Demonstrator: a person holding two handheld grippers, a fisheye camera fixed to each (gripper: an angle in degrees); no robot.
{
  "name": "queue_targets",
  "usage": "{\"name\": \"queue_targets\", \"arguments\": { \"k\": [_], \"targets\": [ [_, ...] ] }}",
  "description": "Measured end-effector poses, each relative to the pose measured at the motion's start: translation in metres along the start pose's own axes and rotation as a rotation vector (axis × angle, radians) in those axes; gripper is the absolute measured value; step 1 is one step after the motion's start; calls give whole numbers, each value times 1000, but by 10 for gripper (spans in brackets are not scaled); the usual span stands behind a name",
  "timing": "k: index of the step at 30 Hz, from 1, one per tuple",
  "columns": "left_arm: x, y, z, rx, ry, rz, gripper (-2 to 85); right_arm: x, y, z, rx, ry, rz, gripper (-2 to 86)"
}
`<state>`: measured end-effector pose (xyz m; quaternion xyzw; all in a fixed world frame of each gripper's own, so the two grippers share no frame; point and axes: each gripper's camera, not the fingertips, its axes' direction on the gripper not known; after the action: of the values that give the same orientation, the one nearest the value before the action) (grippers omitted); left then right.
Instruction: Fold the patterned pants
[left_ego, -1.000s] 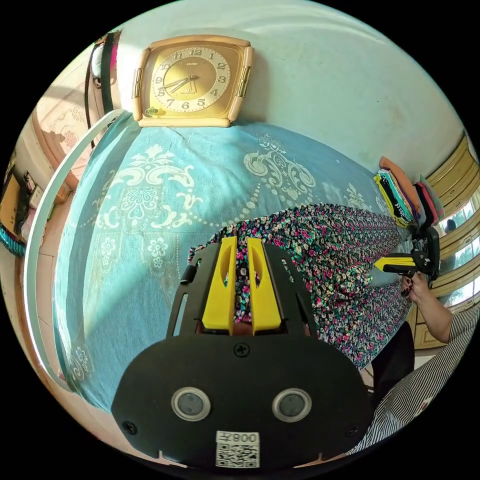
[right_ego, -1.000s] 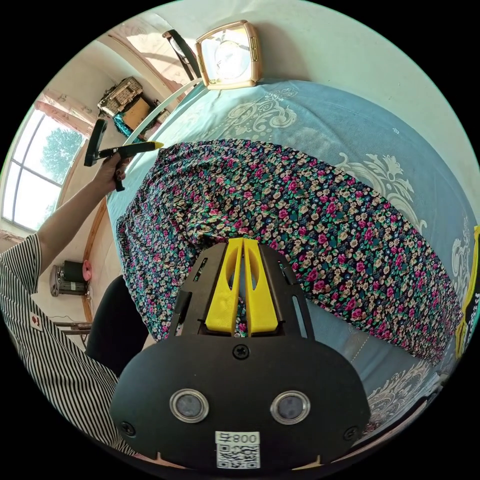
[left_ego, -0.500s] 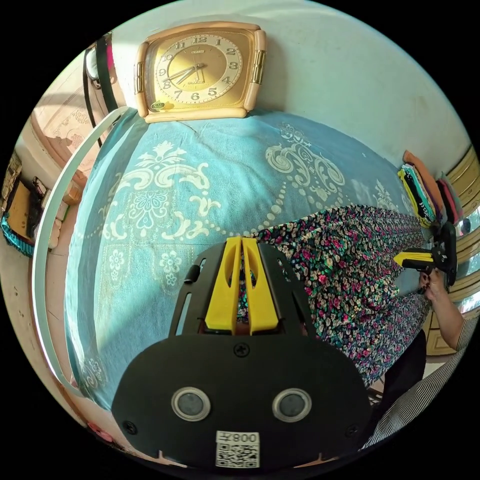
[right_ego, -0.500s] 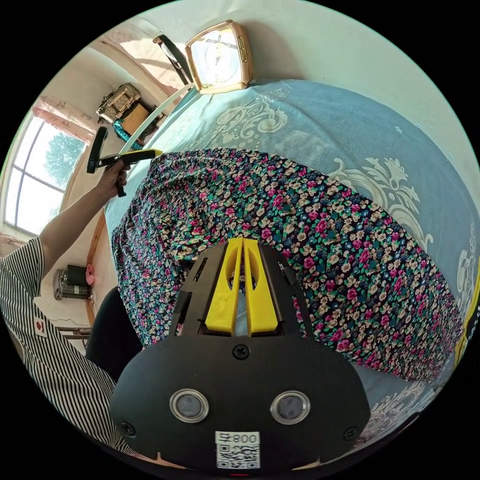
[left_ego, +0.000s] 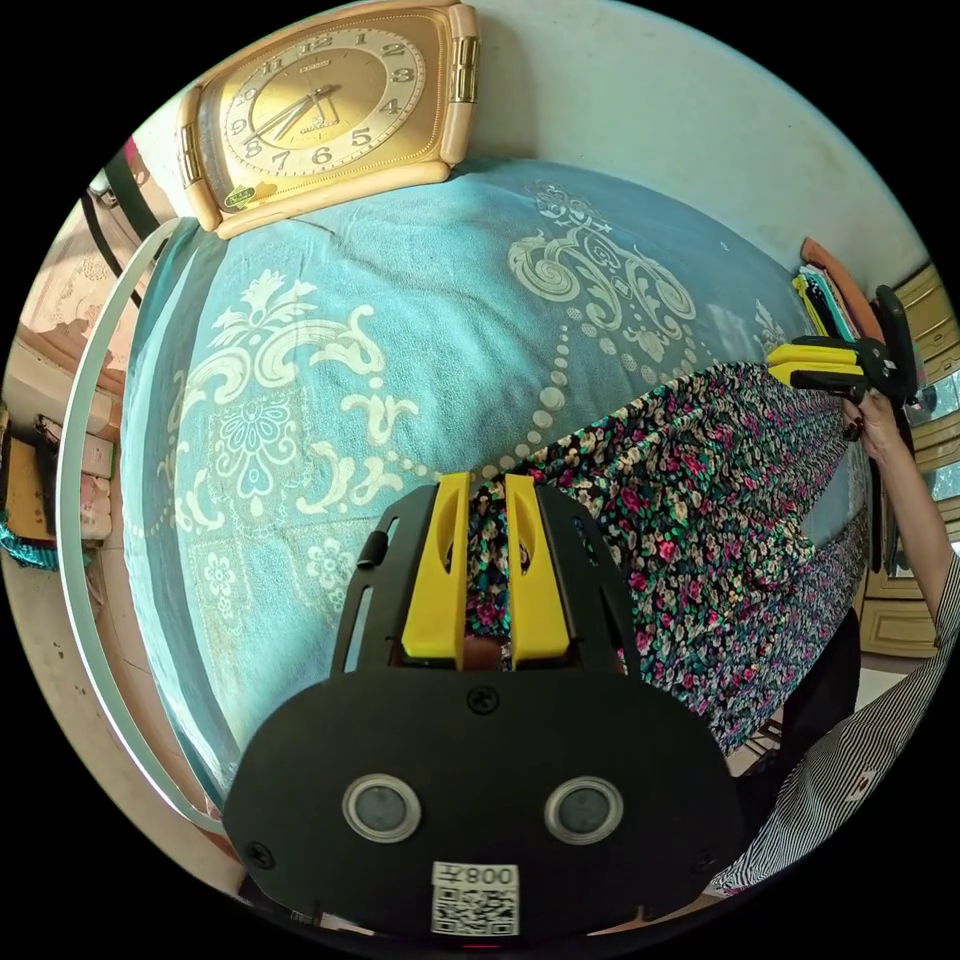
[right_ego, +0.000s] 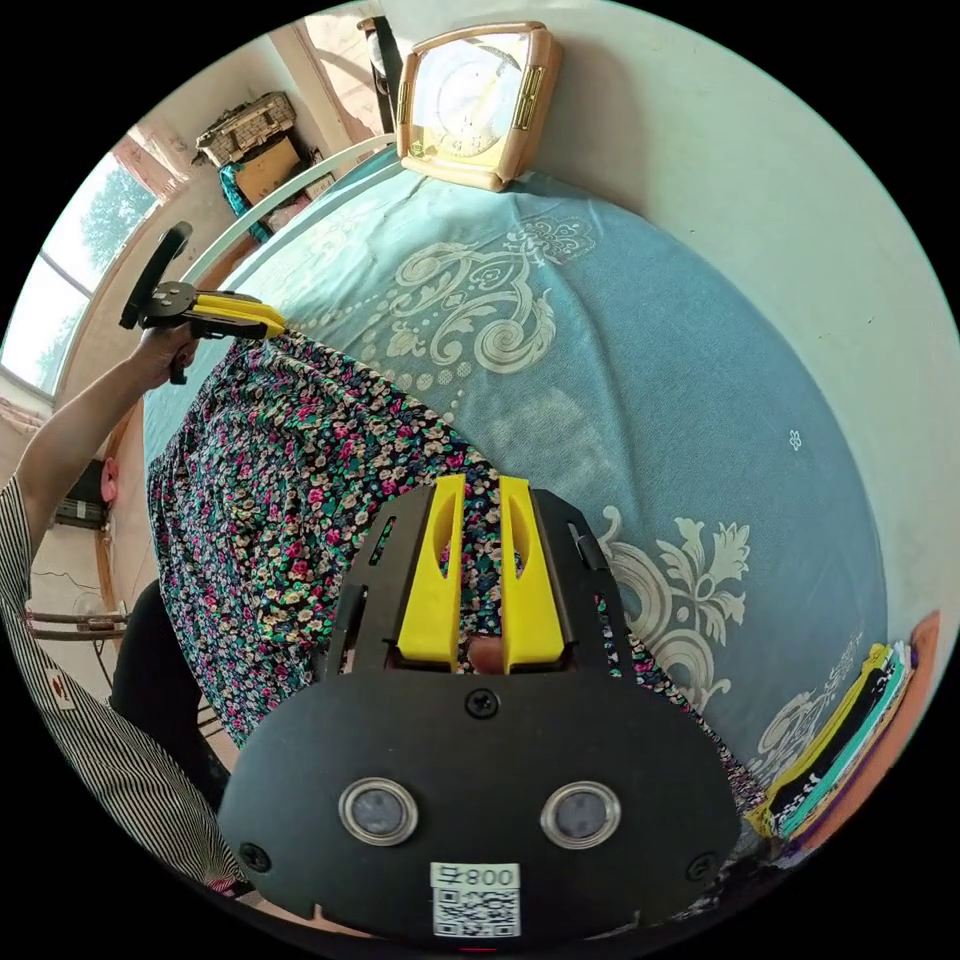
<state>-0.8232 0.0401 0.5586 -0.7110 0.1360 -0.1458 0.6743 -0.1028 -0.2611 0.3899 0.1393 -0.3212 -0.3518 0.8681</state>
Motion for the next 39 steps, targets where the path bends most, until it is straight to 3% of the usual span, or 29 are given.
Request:
{"name": "queue_targets", "arguments": {
  "k": [5, 16, 25, 39],
  "targets": [
    [9, -5, -11, -4, 4, 33, 51, -11, -20, 22, -94, 46, -53, 73],
    [47, -8, -26, -55, -97, 144, 12, -41, -28, 29, -113, 80, -86, 57],
    [65, 3, -41, -84, -129, 92, 3, -49, -26, 33, -148, 40, 6, 5],
    [86, 59, -92, 1, -111, 56, 3, -81, 25, -14, -34, 34, 105, 1]
  ]
}}
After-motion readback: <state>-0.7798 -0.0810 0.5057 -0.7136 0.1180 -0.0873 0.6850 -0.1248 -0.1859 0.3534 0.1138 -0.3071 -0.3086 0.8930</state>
